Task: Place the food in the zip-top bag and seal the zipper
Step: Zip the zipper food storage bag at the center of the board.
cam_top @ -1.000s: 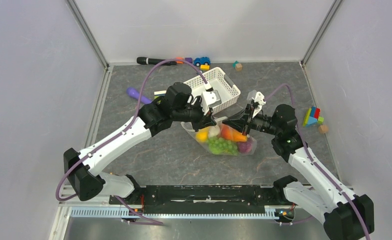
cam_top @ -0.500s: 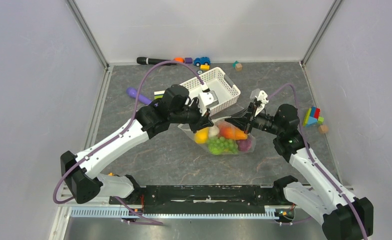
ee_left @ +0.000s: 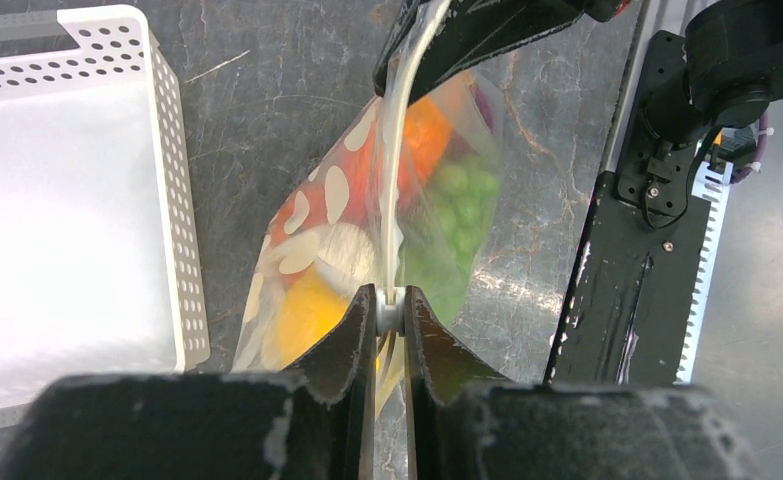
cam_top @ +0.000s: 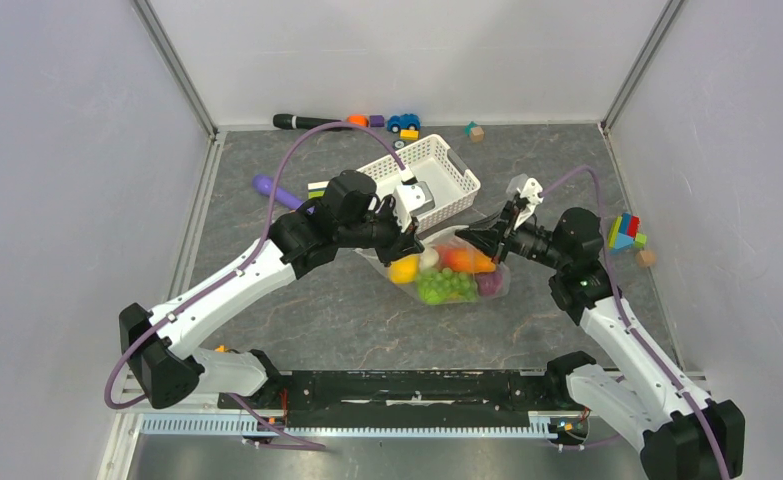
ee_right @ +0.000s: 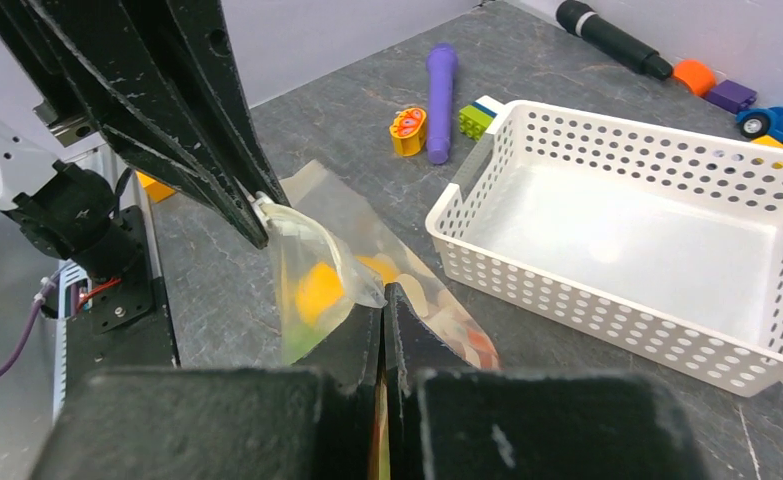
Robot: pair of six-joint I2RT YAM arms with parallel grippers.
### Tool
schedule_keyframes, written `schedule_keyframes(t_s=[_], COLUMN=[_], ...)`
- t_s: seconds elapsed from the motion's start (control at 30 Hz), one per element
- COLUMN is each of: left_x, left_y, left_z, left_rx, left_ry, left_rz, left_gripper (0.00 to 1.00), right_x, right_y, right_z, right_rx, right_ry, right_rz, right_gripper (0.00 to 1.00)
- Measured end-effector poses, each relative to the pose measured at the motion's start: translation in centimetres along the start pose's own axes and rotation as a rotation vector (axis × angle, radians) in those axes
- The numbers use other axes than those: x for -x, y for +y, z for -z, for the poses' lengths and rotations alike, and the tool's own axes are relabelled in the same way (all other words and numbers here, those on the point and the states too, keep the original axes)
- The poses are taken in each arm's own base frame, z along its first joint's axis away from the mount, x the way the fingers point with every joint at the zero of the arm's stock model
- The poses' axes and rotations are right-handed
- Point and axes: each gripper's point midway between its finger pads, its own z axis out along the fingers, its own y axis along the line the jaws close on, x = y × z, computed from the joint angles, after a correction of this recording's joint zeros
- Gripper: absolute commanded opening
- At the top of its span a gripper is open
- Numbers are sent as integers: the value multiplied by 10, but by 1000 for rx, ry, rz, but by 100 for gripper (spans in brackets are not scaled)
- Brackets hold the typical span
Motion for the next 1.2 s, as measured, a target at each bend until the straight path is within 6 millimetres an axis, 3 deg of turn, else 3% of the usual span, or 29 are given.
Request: schedule_keyframes(t_s=[1.2], left_x=[-16], left_y=[5], left_z=[2], left_rx=[25], left_ry=[54], left_rz=[22], left_gripper=[2], right_x=[-2], right_y=[-48], right_z=[20], right_rx=[-216], right_ry=[-17], right_rz=[-46], right_gripper=[0])
